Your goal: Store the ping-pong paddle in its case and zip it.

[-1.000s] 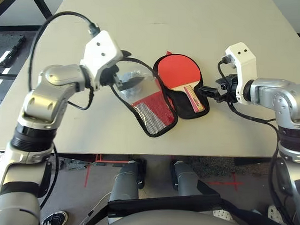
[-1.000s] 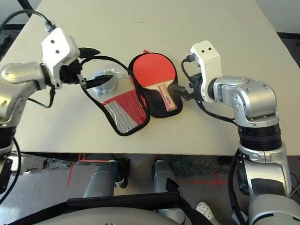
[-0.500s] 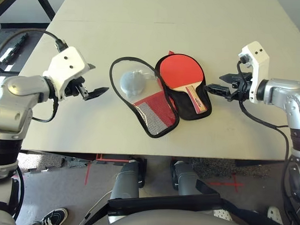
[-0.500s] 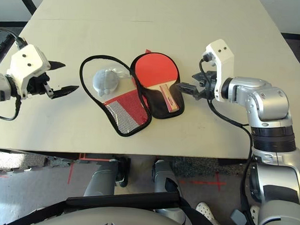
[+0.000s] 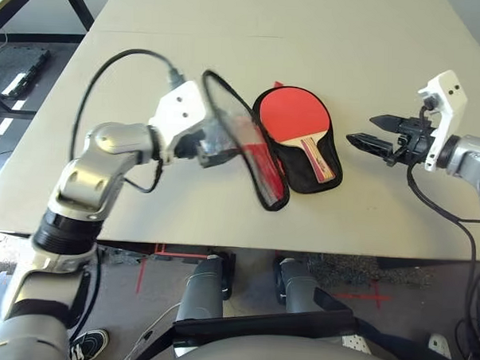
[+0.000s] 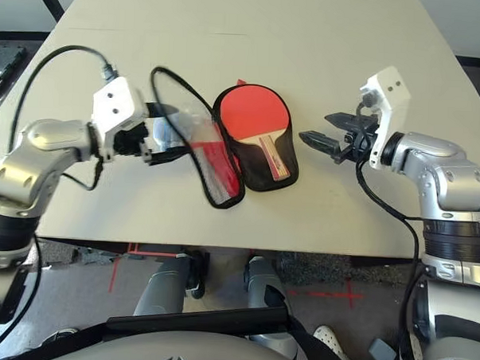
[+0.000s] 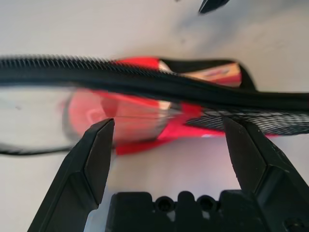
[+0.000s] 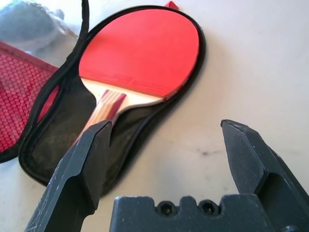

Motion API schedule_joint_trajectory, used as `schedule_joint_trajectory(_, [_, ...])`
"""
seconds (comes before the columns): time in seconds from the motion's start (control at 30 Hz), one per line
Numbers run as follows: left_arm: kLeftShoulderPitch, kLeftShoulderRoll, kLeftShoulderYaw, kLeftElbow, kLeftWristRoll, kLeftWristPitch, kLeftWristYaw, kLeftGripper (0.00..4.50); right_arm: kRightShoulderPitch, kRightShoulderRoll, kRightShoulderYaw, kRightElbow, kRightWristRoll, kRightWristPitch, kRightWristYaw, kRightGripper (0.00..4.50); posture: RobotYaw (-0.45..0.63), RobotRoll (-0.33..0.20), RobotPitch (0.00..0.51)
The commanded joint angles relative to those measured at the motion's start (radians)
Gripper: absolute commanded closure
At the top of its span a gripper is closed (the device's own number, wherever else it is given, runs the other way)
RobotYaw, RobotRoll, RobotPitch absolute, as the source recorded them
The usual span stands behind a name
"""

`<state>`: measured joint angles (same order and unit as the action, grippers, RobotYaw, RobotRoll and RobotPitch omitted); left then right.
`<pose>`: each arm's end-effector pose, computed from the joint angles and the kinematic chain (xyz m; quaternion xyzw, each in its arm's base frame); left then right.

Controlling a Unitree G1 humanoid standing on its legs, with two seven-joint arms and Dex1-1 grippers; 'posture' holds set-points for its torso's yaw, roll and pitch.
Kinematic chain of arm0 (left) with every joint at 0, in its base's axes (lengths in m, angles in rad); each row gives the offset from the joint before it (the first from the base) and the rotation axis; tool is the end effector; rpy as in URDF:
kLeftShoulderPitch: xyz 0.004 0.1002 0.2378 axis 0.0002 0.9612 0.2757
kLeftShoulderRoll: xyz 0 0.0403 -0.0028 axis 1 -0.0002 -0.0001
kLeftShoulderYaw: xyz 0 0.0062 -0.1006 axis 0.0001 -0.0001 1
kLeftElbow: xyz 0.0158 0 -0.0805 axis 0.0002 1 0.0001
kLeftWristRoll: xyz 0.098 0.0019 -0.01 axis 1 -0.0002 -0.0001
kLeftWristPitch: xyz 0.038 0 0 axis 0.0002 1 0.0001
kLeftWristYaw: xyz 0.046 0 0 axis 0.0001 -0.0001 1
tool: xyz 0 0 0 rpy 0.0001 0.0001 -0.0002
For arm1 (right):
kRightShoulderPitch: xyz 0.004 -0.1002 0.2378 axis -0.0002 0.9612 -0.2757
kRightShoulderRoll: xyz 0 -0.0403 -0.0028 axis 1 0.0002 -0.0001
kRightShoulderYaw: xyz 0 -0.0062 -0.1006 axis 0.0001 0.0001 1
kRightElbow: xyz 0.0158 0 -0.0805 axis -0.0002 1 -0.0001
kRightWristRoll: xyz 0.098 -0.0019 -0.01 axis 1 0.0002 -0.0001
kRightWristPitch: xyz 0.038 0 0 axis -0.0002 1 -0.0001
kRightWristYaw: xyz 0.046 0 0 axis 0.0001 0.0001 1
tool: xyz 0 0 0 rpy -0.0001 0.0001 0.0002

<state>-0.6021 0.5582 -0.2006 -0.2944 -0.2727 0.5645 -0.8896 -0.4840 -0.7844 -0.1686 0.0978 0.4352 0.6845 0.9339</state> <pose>0.2611 0.1572 0.2104 0.2303 -0.0166 -0.5377 0.8109 0.2610 -0.2948 0.1924 -0.0577 0.1301 0.3433 0.9284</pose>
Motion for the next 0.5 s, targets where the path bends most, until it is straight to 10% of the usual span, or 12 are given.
schedule_joint_trajectory(0.03, [-0.029,-0.06,-0.058,0.016,0.01,0.003,0.019,0.0,0.013,-0.036,-0.036,0.037,0.033,-0.009,0.056,0.01,-0.01,0.0,0.203])
schedule_joint_trajectory(0.23, [-0.026,-0.219,-0.14,0.101,0.067,-0.053,0.098,0.0,-0.027,-0.12,-0.047,0.179,0.146,0.136,0.253,0.01,-0.03,0.0,0.209])
schedule_joint_trajectory(0.5, [0.006,-0.166,-0.118,0.107,0.088,-0.071,0.088,0.0,-0.043,-0.132,0.014,0.206,0.14,0.203,0.305,0.01,-0.02,0.0,0.215])
